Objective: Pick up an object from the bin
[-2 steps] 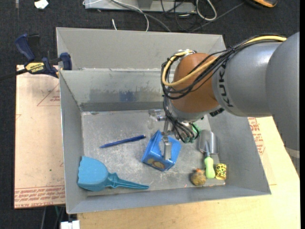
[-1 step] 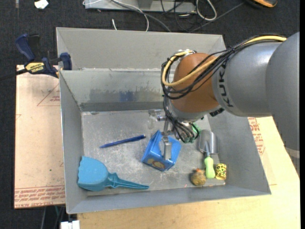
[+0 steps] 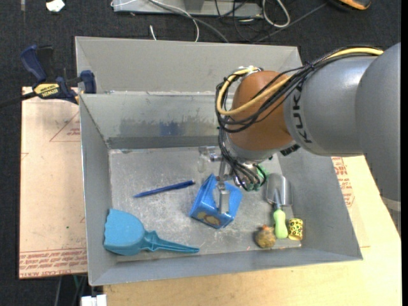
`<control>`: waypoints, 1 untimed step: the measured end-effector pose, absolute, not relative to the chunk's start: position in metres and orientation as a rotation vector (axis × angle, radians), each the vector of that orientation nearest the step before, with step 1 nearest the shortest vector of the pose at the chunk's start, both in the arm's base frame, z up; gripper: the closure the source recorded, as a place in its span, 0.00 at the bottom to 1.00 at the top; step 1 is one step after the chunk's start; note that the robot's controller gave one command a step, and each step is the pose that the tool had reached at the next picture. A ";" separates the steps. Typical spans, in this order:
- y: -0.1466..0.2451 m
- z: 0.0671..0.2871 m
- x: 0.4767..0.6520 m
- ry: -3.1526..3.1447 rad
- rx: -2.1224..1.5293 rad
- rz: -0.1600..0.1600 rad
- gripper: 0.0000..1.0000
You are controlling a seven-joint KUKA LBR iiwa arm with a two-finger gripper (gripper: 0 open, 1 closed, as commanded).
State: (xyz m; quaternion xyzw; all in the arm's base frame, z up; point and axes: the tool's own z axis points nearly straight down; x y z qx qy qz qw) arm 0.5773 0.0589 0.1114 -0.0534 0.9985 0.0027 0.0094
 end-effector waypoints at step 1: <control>0.059 0.111 0.577 3.118 -0.167 0.008 0.00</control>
Offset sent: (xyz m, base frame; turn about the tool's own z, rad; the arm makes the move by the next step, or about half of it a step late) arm -0.0224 -0.0249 -0.0325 0.0340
